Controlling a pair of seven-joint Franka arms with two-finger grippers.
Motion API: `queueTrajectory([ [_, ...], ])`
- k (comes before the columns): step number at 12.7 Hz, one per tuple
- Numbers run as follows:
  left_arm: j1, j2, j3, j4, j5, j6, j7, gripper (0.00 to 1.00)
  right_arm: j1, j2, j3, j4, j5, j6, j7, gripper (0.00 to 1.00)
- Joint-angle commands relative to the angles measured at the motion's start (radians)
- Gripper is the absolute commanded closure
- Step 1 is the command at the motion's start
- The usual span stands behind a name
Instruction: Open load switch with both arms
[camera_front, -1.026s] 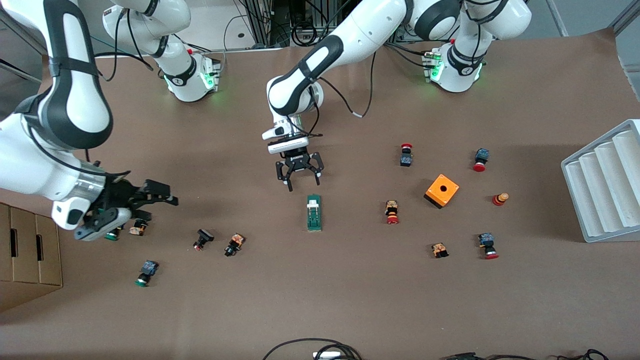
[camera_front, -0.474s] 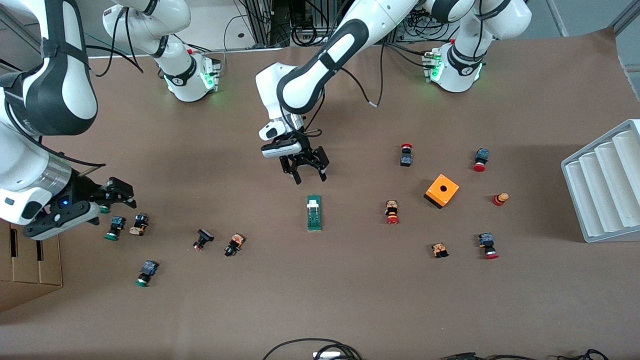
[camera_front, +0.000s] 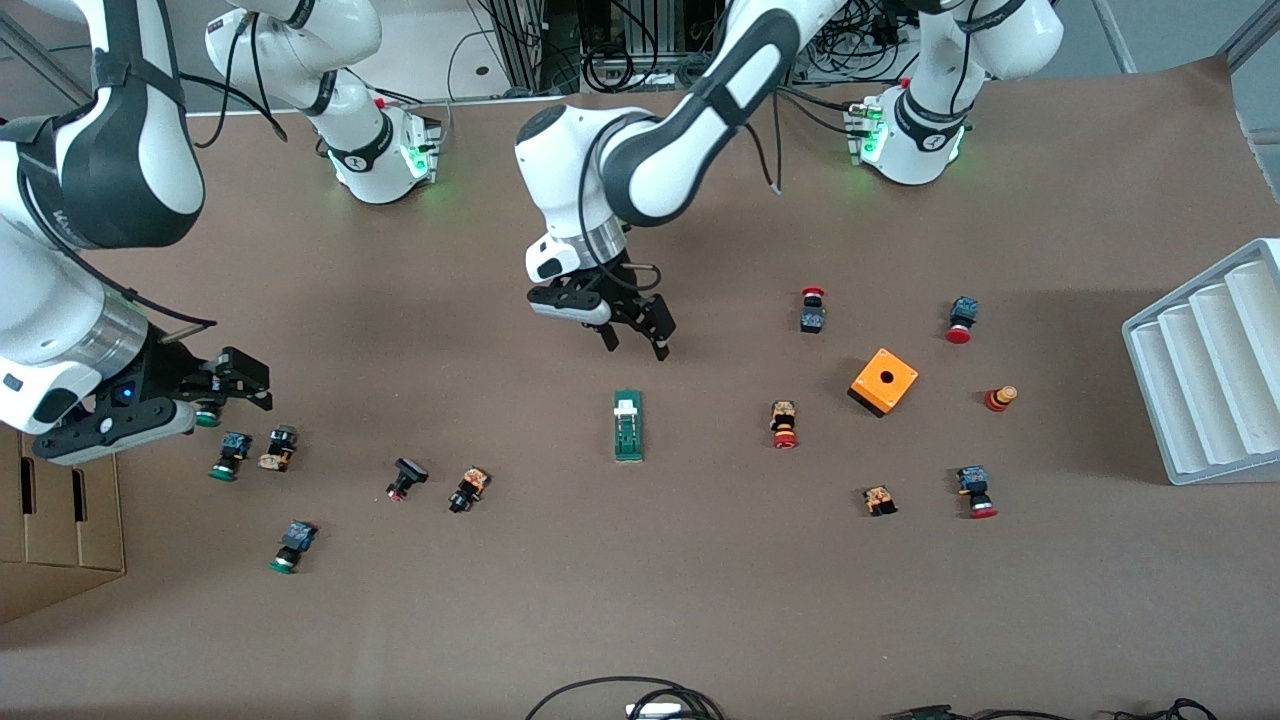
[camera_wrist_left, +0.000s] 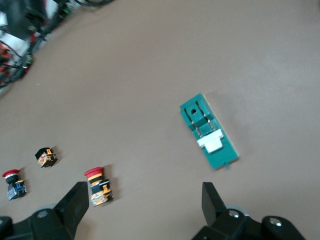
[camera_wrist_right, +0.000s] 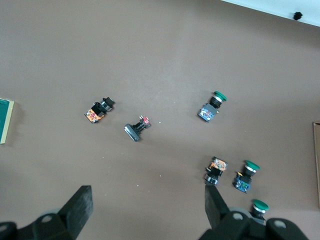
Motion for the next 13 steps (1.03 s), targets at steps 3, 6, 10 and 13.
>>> queueTrajectory([
  [3,-0.006,-0.093,0.124,-0.013,-0.223,-0.001,0.247,0.0,-0.049,-0.064,0.016,0.024,-0.061,-0.117,0.052,0.0],
  [6,-0.006,-0.145,0.219,-0.013,-0.375,-0.05,0.385,0.0,-0.184,-0.064,0.139,0.024,-0.076,-0.121,0.052,0.0],
  [10,-0.006,-0.228,0.387,-0.01,-0.512,-0.185,0.615,0.0,-0.19,-0.061,0.148,0.059,-0.106,-0.147,0.043,0.0],
  [13,-0.006,-0.288,0.512,-0.01,-0.534,-0.304,0.784,0.0,-0.184,-0.057,0.151,0.105,-0.107,-0.185,0.043,0.0],
])
